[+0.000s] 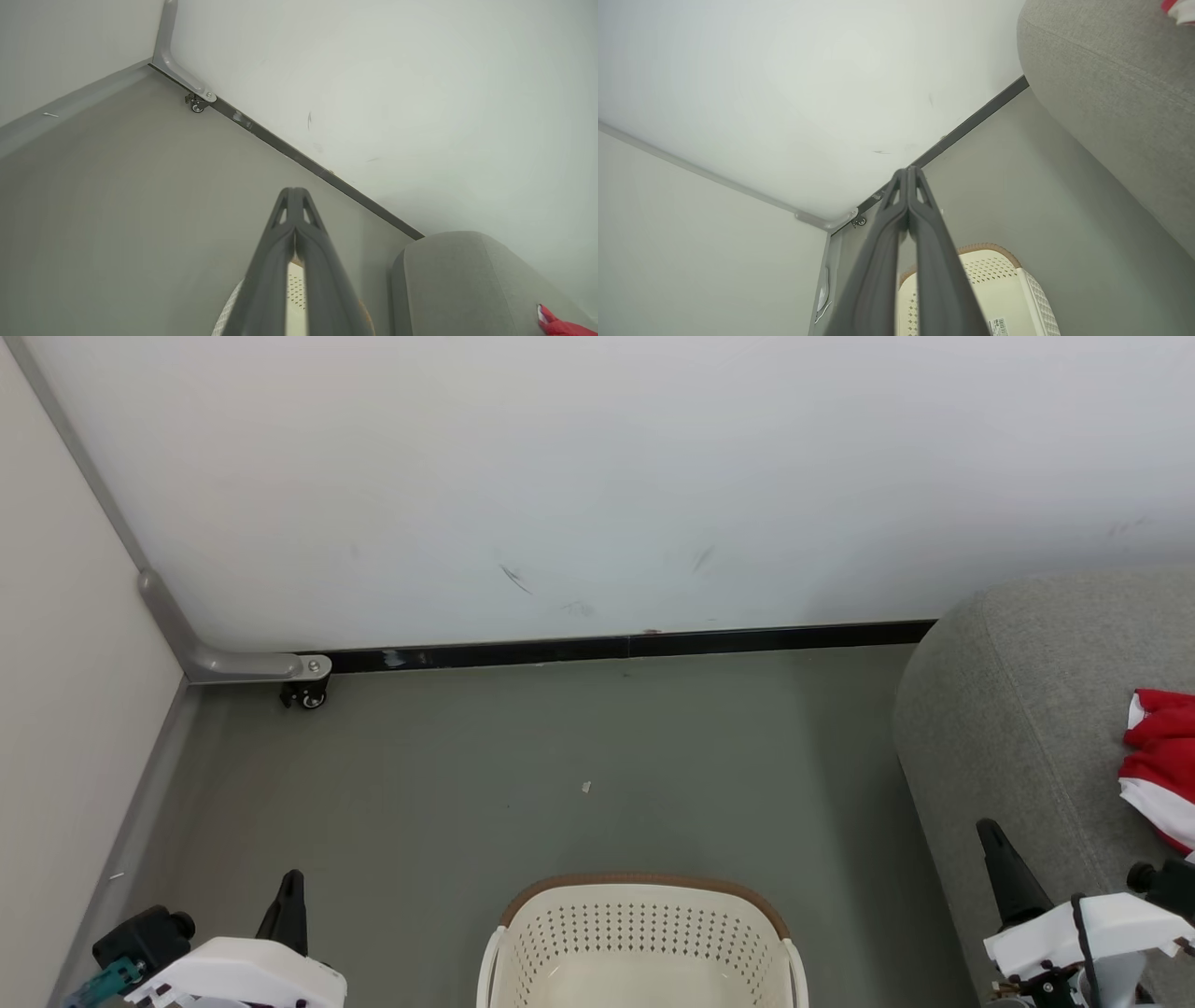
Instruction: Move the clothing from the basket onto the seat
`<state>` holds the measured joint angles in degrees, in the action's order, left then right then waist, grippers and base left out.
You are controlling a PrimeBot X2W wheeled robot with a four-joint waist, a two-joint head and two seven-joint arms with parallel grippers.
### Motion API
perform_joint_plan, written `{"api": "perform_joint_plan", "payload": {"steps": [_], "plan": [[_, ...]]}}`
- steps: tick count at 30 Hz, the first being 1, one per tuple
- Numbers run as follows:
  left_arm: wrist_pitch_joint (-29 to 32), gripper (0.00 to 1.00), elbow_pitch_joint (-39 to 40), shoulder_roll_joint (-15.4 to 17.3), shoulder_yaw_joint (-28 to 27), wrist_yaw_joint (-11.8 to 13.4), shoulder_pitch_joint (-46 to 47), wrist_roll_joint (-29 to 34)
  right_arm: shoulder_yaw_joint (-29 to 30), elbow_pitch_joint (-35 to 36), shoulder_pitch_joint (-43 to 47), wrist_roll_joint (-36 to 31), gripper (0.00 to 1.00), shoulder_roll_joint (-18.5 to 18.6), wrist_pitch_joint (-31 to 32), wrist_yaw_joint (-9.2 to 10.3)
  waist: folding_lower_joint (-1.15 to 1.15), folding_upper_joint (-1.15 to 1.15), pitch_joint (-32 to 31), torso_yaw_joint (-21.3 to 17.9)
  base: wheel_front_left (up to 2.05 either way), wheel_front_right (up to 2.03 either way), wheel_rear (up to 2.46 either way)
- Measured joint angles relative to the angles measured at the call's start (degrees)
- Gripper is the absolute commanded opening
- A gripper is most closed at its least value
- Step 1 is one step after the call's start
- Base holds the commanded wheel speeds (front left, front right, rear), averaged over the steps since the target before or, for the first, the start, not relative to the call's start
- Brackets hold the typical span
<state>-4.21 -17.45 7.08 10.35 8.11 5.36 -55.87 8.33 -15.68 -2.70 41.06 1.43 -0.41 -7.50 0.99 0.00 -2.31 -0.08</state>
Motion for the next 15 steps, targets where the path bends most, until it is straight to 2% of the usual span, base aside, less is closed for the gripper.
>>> {"api": "perform_joint_plan", "payload": {"steps": [4,15], "plan": [[0.7,0.00,0.1,-0.3,-1.1,-1.2,0.0,-2.8,0.0,0.0,0.0,3.6,0.00,0.0,0.5,0.00,-0.10,0.00,0.1,0.0,0.00,0.00,0.00],[2.7,0.00,0.4,-1.5,-4.2,-3.9,0.0,-10.0,0.0,-0.1,0.0,14.0,0.00,0.1,2.0,0.00,-0.65,0.00,0.8,0.0,0.00,0.00,0.00]]}}
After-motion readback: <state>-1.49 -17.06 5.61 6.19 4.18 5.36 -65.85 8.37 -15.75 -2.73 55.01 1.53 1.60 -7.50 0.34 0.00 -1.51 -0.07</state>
